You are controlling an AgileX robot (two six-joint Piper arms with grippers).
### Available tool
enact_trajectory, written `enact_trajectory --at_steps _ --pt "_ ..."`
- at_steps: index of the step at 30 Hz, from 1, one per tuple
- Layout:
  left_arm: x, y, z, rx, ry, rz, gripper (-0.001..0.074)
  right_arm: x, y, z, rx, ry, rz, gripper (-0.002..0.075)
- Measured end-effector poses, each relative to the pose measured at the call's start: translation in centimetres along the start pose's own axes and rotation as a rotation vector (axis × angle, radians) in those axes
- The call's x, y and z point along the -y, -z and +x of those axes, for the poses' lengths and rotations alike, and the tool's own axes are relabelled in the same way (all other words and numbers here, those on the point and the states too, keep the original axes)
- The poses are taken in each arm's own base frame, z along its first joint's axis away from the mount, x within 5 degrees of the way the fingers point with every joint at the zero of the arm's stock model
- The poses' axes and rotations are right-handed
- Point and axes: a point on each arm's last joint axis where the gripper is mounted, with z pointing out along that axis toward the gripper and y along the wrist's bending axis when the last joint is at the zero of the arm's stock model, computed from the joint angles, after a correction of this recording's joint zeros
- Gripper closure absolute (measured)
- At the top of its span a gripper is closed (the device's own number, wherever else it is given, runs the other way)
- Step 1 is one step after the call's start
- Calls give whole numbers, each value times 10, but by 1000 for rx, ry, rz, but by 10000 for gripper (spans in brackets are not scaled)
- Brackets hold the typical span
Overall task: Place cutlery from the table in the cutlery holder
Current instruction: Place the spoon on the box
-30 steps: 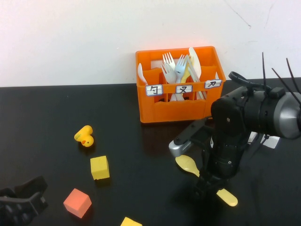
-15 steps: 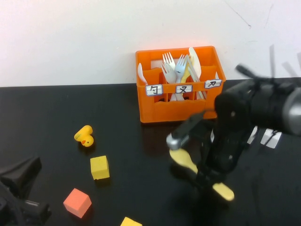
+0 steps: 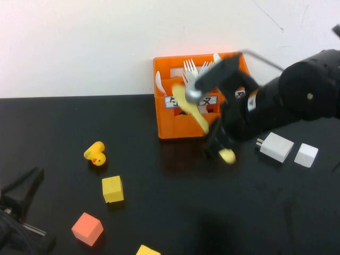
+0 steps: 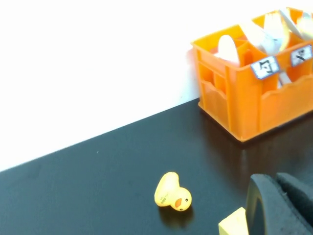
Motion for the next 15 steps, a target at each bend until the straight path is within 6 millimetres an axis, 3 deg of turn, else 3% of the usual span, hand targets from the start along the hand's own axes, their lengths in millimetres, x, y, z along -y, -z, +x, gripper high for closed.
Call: enact_trajectory --at_steps 9,15 --pt "-4 0 2 -11 310 -42 736 8 11 -38 438 -103 73 555" --pt "-13 1 4 -19 332 -154 736 15 21 -54 650 -128 138 555"
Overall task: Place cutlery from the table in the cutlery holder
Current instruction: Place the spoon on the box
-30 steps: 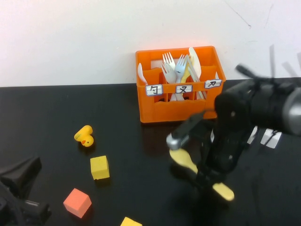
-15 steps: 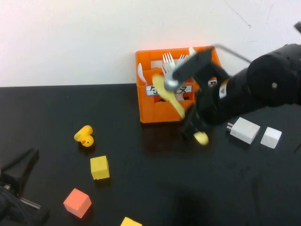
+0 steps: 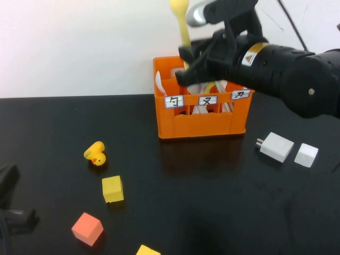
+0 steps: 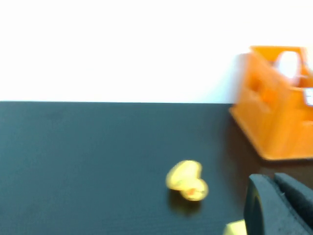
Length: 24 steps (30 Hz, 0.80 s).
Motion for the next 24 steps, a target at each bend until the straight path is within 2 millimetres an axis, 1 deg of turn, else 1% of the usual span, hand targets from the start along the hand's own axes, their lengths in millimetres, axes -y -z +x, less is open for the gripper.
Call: enact_trajectory --at_steps 4,8,19,24 --pt "-7 0 0 -1 44 -78 736 3 1 -9 104 -4 30 555" --pt "-8 0 1 -6 67 -86 736 5 -3 -12 174 -5 53 555" --pt "-7 0 1 -6 70 -83 736 5 -25 8 164 -5 68 556" --pt "-7 0 1 -8 101 -81 736 6 -35 17 196 -3 86 556"
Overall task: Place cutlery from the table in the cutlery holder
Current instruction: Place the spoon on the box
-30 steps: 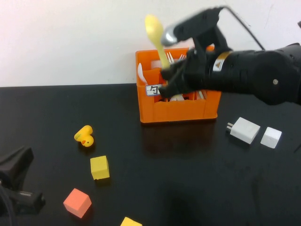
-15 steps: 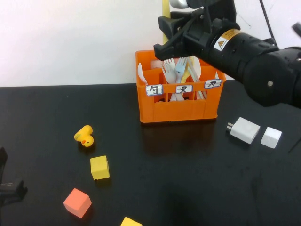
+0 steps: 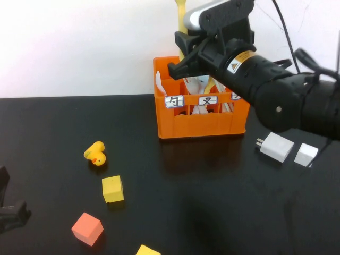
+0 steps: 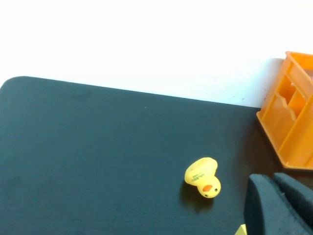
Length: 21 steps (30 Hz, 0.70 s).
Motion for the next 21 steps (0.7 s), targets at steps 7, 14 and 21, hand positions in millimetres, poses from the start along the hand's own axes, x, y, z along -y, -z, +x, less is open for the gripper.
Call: enact_trajectory --at_steps 7,14,21 --pt "0 0 0 -2 21 5 736 -1 -14 23 11 -92 18 556" --pt "0 0 0 -4 27 4 736 -5 -22 42 -13 -162 -5 556" --pt "1 0 0 -5 32 13 736 -10 -29 55 34 -68 -53 556"
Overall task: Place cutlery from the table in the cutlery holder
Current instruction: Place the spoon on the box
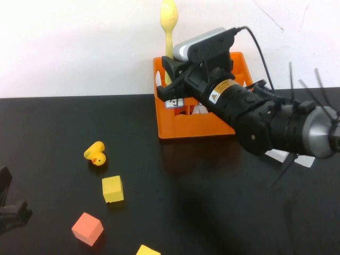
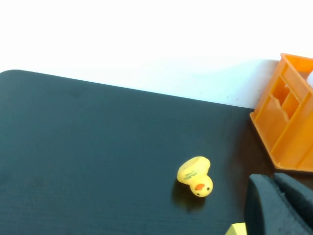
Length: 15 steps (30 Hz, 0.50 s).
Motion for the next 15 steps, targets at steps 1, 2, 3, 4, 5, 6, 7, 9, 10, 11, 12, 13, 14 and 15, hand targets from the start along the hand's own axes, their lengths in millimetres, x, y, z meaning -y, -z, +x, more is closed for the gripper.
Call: enact_trajectory --at_steps 1,2,3,4,5,6,7,9,10,11,12,13,14,15 --pt "0 0 0 -1 0 5 736 0 -1 3 7 -6 0 556" --pt "1 0 0 -2 0 10 736 0 -3 6 13 -9 -1 556" --pt "2 0 0 -3 0 19 736 0 -4 11 14 -11 -1 556" --pt "3 0 0 -5 0 28 736 0 -5 14 13 -14 -1 556" --pt "3 0 0 -5 0 32 736 0 -6 18 10 -16 -1 556" --pt "3 0 1 -6 3 36 736 0 -7 21 8 -18 -1 556" --pt "4 0 1 -7 3 42 736 0 -8 22 4 -18 -1 556" --pt "4 0 1 -8 7 46 736 0 -8 23 2 -21 -3 556" --pt "4 0 1 -8 6 48 736 -1 -8 23 4 -17 -6 556" --pt "4 0 1 -8 6 48 736 -1 -8 23 4 -13 -9 556" --pt "4 0 1 -8 7 48 736 -1 -8 23 6 -10 -11 556" --pt "4 0 1 -8 7 46 736 -1 -8 23 6 -5 -15 556" --pt "4 0 1 -7 10 44 736 -1 -8 23 6 -5 -15 556" --pt "4 0 1 -7 10 42 736 -1 -8 23 6 -5 -15 556"
